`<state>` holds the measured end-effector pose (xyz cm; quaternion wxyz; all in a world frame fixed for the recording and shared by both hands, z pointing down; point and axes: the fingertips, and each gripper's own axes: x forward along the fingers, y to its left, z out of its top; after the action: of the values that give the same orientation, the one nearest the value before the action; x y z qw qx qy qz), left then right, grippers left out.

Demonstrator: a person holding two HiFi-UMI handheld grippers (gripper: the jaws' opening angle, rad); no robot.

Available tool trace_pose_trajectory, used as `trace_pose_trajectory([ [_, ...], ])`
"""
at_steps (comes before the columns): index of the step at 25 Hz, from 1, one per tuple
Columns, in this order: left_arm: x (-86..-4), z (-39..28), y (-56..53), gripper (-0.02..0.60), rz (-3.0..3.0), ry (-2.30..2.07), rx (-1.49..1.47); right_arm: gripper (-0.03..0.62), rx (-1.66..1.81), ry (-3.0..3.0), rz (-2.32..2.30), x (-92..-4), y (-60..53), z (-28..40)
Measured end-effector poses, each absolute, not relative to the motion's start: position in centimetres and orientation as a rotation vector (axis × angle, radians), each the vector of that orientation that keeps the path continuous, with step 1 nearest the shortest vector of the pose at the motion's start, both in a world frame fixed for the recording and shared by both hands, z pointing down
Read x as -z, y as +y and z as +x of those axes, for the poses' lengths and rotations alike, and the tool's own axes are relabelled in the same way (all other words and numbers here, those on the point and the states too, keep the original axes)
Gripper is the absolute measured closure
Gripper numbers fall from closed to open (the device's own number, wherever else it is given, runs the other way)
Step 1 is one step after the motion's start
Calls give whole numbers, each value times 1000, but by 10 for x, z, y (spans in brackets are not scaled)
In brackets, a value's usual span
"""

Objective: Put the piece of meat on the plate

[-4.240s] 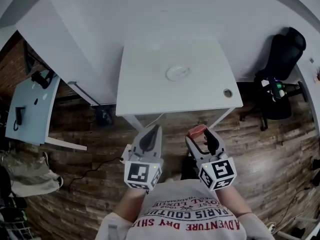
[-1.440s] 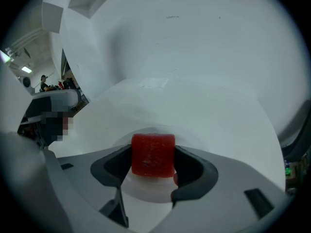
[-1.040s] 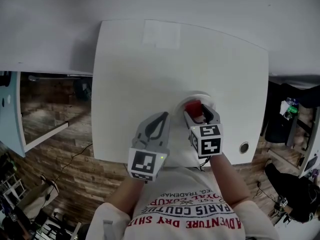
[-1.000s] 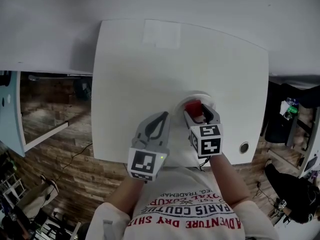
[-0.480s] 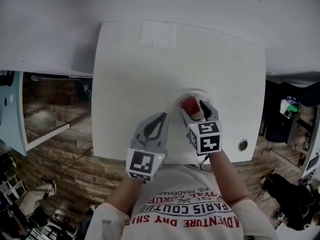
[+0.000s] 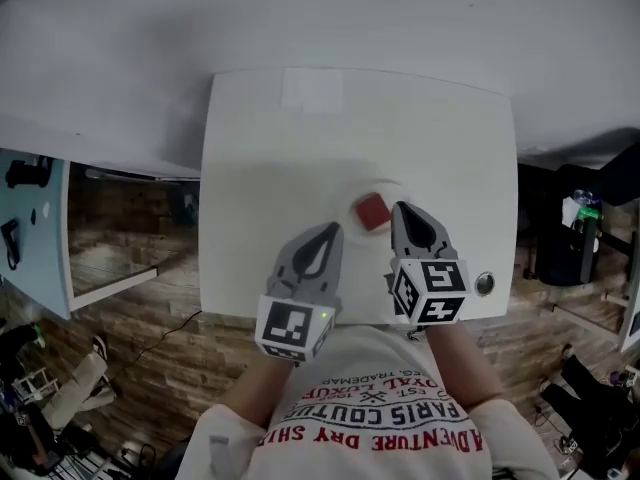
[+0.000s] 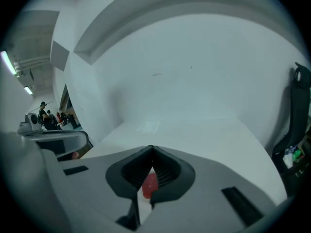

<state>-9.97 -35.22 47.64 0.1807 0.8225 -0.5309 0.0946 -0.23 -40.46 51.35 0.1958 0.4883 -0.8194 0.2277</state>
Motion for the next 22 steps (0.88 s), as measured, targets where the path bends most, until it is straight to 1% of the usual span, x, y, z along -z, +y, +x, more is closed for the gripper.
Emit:
trace_pose_trajectory([
  [6,-424,-88,-347,575,2423,-1563,-198,582,-509,-2512,1309,-456,-385,-5],
  [15,-356,-76,-332,575,2515,-1608,-63,582,-290,-2659,1383,-373,-357,14],
  [22,-337,-73,-327,575,2551,-1660,-53,582,-147,-2655,1404,-355,-347,20],
])
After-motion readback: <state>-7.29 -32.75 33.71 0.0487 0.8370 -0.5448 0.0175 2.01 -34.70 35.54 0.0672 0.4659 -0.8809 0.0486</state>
